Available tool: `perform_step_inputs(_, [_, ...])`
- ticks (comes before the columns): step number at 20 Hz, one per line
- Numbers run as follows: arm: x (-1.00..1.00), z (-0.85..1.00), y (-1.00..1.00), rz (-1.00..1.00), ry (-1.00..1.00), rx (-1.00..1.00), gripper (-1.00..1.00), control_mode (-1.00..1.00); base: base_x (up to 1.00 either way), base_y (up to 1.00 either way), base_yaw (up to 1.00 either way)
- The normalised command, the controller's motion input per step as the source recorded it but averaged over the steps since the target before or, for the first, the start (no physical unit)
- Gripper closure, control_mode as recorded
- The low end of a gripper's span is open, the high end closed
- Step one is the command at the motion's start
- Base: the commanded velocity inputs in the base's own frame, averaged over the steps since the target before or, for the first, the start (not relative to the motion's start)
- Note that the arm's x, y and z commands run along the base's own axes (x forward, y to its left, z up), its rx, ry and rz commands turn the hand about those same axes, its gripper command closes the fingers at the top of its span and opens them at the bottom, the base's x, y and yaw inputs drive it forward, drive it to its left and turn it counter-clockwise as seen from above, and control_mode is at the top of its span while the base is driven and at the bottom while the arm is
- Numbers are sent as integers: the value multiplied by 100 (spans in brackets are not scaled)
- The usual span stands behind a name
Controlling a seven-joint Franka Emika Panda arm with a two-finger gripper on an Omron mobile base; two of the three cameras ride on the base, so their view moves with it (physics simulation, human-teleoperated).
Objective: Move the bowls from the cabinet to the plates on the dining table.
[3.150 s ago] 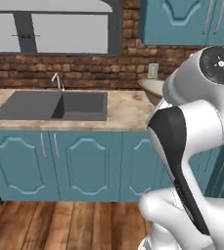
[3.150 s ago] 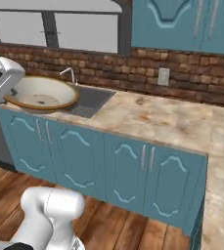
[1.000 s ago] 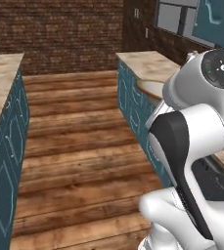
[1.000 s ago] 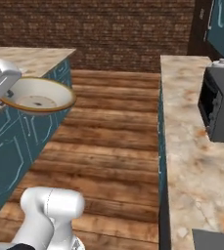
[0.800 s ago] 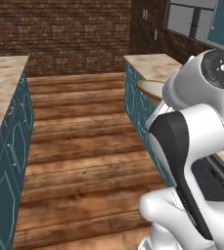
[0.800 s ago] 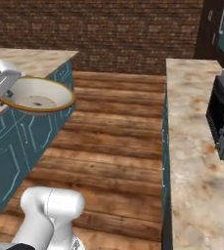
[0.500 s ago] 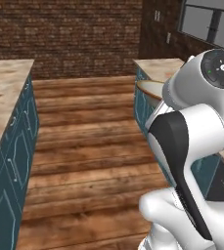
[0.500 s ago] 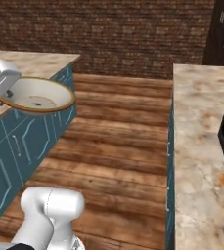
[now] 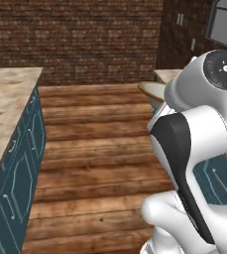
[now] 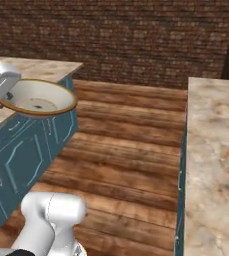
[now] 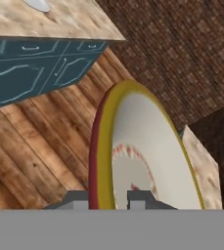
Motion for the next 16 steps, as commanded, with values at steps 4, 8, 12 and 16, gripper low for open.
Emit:
perform_step_inputs(4, [0, 0, 0, 0, 0, 0, 100, 100, 100, 14, 15])
perform_step_inputs(8, [0, 0, 0, 0, 0, 0, 100, 100, 100, 14, 22])
perform_step_inputs(12, [0, 0, 0, 0, 0, 0, 100, 100, 100, 8, 23])
perform_step_inputs(16, [0, 0, 0, 0, 0, 0, 100, 100, 100, 7, 22])
